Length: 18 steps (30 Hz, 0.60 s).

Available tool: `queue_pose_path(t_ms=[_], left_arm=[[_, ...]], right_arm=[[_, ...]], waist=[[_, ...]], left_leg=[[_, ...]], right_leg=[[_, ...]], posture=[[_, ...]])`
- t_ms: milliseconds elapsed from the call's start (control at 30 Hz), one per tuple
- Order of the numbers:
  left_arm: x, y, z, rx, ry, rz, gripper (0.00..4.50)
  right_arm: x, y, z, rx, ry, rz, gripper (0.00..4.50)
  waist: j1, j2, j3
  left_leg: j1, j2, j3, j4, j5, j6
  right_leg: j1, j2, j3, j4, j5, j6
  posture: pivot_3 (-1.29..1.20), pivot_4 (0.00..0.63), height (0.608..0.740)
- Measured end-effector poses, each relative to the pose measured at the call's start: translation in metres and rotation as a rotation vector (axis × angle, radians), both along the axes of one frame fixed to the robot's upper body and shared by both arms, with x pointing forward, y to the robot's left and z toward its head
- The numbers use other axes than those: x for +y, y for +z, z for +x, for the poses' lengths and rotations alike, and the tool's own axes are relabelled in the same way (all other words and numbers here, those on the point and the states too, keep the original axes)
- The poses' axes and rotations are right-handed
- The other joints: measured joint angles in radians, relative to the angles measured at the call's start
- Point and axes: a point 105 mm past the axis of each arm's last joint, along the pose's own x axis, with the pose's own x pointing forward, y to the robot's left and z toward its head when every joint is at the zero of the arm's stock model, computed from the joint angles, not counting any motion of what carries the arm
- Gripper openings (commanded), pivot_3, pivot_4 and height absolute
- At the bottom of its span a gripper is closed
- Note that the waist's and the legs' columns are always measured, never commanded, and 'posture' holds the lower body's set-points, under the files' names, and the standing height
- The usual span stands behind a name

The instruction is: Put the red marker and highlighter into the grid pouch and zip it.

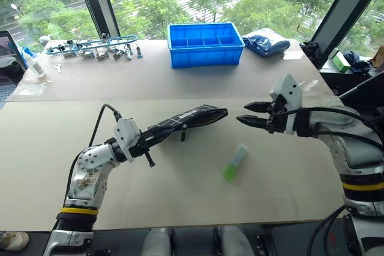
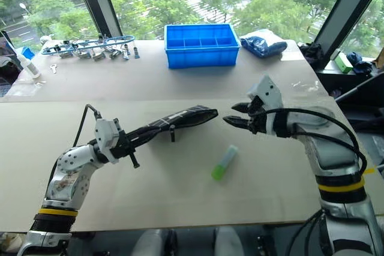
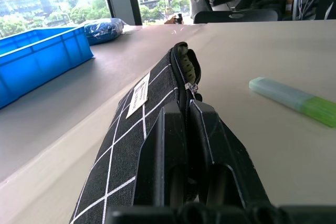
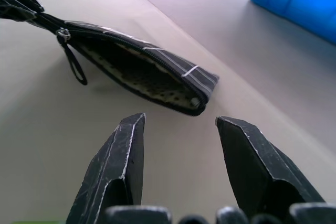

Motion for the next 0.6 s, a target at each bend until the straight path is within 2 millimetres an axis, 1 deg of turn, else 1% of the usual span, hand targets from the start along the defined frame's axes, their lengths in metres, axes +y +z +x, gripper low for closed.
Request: queue_pose_path(t_ms=[33,67,100,133,267,400,500,600], left_arm=[[0.001,-0.001,-0.001,0.003,0.002,0.003,0.0],[0.002,-0.002,-0.001,0.005,0.006,0.005,0.0],[0.003,-0.001,-0.001,0.005,0.006,0.006,0.0],[0.003,-0.001,-0.001,0.002,0.005,0.006,0.0],[0.001,0.005,0.002,-0.014,-0.005,0.006,0.0],[-0.001,0.005,0.002,-0.016,-0.012,0.005,0.0],[-0.001,0.003,0.001,-0.01,-0.01,0.004,0.0],[0.001,0.0,-0.001,-0.001,0.0,0.003,0.0]], right_arm=[[0.002,-0.009,-0.02,0.019,0.084,-0.053,2.43],[0.001,-0.014,-0.029,0.011,0.134,-0.099,2.43],[-0.002,-0.019,-0.035,-0.015,0.182,-0.186,2.43],[-0.005,-0.022,-0.035,-0.044,0.201,-0.246,2.43],[-0.006,-0.025,-0.017,-0.231,0.29,-0.434,2.43],[-0.011,-0.032,0.0,-0.326,0.408,-0.599,2.43],[-0.015,-0.04,0.008,-0.358,0.509,-0.704,2.43],[-0.015,-0.055,0.009,-0.344,0.626,-0.779,2.43]], waist=[[0.005,0.0,0.0],[0.007,0.0,0.0],[0.007,0.0,0.0],[0.006,0.0,0.0],[-0.005,-0.001,0.0],[-0.007,-0.001,0.0],[-0.007,-0.001,0.0],[-0.008,-0.001,0.0]], left_leg=[[-0.001,-0.001,-0.001,0.0,0.0,0.0],[-0.001,0.0,-0.002,0.001,-0.001,0.002],[0.0,-0.001,-0.001,0.003,-0.002,0.002],[0.0,-0.002,-0.001,0.004,-0.002,0.003],[0.003,-0.001,0.001,0.005,-0.001,0.002],[0.003,-0.001,0.005,0.005,-0.001,0.002],[0.002,-0.001,0.005,0.005,-0.001,0.001],[0.002,-0.001,0.006,0.005,-0.001,0.002]], right_leg=[[0.0,0.0,0.0,-0.001,0.0,0.0],[0.001,0.0,0.0,-0.001,0.0,0.001],[0.001,-0.001,0.001,-0.002,0.001,0.003],[0.002,-0.001,0.001,-0.002,0.002,0.004],[0.003,0.001,0.003,-0.002,0.002,0.004],[0.002,0.002,0.003,0.0,0.001,0.003],[0.002,0.001,0.002,0.0,0.001,0.003],[0.002,0.001,0.002,-0.001,0.001,0.003]], posture=[[0.0,0.15,0.74],[0.0,0.15,0.74],[0.0,0.15,0.74],[0.0,0.15,0.74],[0.0,0.15,0.74],[0.0,0.15,0.74],[0.0,0.15,0.74],[0.0,0.15,0.74]])
